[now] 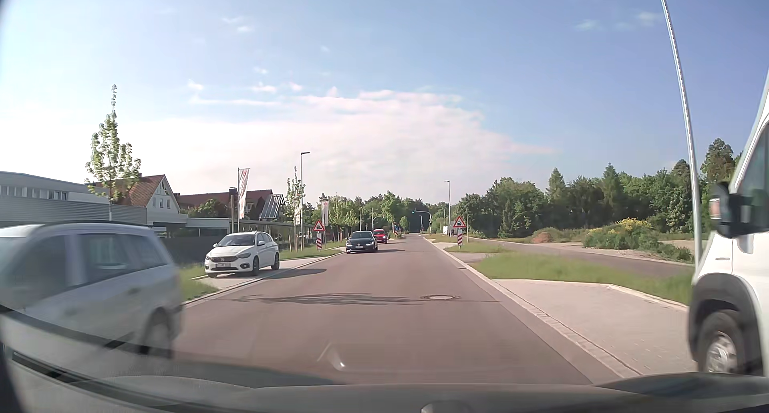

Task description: Follow the waypoints while adhering to traffic rules and regulations

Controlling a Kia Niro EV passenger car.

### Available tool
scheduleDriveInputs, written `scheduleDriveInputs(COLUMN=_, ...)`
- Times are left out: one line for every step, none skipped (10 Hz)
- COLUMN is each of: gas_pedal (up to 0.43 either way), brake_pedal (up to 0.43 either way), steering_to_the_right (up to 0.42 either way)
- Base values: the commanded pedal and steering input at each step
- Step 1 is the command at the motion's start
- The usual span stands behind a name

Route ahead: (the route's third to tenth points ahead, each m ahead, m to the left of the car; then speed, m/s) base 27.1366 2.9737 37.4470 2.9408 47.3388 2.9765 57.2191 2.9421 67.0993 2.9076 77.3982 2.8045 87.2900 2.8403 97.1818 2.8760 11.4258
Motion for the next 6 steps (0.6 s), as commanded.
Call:
scheduleDriveInputs(gas_pedal=0.079, brake_pedal=0.0, steering_to_the_right=0.002)
scheduleDriveInputs(gas_pedal=0.079, brake_pedal=0.0, steering_to_the_right=0.003)
scheduleDriveInputs(gas_pedal=0.079, brake_pedal=0.0, steering_to_the_right=0.003)
scheduleDriveInputs(gas_pedal=0.087, brake_pedal=0.0, steering_to_the_right=0.003)
scheduleDriveInputs(gas_pedal=0.087, brake_pedal=0.0, steering_to_the_right=0.006)
scheduleDriveInputs(gas_pedal=0.087, brake_pedal=0.0, steering_to_the_right=0.007)
